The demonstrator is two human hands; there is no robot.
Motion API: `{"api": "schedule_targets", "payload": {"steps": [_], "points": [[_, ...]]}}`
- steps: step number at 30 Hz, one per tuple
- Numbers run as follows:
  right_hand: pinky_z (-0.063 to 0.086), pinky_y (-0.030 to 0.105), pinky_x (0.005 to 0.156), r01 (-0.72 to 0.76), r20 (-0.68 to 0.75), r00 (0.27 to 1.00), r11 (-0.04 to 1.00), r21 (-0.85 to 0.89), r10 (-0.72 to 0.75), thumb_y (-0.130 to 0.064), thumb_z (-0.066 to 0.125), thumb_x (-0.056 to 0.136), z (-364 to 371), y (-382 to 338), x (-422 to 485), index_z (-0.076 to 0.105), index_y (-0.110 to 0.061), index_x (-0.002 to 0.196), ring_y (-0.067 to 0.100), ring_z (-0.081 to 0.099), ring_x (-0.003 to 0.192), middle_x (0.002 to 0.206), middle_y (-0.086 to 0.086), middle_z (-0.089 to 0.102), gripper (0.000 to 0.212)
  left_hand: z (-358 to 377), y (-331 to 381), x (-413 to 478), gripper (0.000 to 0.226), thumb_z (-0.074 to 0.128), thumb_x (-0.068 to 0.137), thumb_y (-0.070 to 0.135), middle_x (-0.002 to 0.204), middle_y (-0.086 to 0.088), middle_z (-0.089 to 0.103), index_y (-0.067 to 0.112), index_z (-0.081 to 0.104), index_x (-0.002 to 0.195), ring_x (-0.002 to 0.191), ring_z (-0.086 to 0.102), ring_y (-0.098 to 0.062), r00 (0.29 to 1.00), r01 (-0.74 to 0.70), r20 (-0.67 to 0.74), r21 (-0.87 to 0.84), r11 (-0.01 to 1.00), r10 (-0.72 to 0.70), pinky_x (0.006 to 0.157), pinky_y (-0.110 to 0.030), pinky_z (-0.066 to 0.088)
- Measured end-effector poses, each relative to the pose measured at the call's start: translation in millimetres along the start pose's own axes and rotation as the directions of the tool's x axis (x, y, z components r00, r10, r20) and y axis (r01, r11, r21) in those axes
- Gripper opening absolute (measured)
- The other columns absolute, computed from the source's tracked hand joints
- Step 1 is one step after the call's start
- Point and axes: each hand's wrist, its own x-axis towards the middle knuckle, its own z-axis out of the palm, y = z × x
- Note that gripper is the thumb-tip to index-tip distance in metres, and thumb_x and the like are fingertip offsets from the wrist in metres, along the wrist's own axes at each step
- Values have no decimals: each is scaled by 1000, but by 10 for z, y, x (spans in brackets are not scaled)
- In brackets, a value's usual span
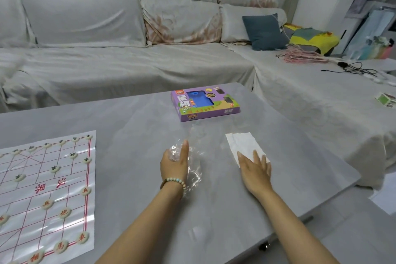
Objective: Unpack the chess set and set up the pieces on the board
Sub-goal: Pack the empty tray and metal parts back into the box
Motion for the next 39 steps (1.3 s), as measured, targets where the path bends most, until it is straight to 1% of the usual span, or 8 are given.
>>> {"api": "schedule_targets", "payload": {"steps": [6,11,14,19,23,27,31,39], "points": [[9,36,117,107,-19,994,961,254,-106,-36,17,103,-50,-172,-54,36,-23,143,12,22,142,152,-4,32,46,62,-81,103,53,60,82,51,87,-15,63,-1,56,92,80,58,-29,999,19,-37,57,998,-17,60,-30,39],[28,-6,81,275,-120,960,774,570,-252,-31,41,100,-259,-474,-320,64,-23,115,-11,49,105,111,-24,57,29,2,-39,86,37,56,86,49,70,4,51,14,50,76,68,51,-18,999,22,-39,90,996,-19,57,-25,35],[28,5,93,293,-255,944,888,355,-210,-33,60,89,-111,-305,-185,62,-18,113,7,47,122,121,-10,56,28,-103,-67,39,47,56,84,51,72,-2,52,5,48,81,65,49,-19,997,-60,-40,161,985,67,56,-27,35],[21,37,113,-86,-306,945,991,107,115,-68,68,63,121,-90,193,38,-18,137,24,28,135,141,5,38,94,-195,-160,-15,48,58,83,52,73,-6,56,5,48,85,62,50,-16,992,-126,9,191,974,126,54,-20,37],[29,35,98,-53,-412,908,996,65,75,-56,67,75,187,-72,259,61,-22,111,27,42,115,118,5,53,50,-180,-157,56,49,57,80,57,78,-5,59,9,50,87,73,55,-24,997,-79,15,172,982,78,62,-30,41],[33,29,91,135,-401,916,942,307,0,-32,68,83,163,-72,259,61,-13,77,23,48,108,111,2,54,21,-185,-183,77,50,55,79,60,82,-7,62,11,51,89,78,58,-26,997,-72,16,190,979,70,65,-30,41],[39,17,64,123,-165,986,595,794,17,-16,60,90,-141,-291,28,49,-15,69,15,55,80,91,-3,62,24,-178,-185,102,50,56,79,62,83,-9,63,13,52,86,79,59,-27,997,-74,36,151,986,69,67,-32,45],[39,15,61,397,-234,915,620,677,-330,-5,50,94,-48,-1093,-844,36,-23,81,-2,45,62,76,-7,44,26,-223,26,-219,62,63,65,68,81,-9,54,11,51,85,75,53,-22,979,182,132,-245,952,-153,71,-36,44]]}}
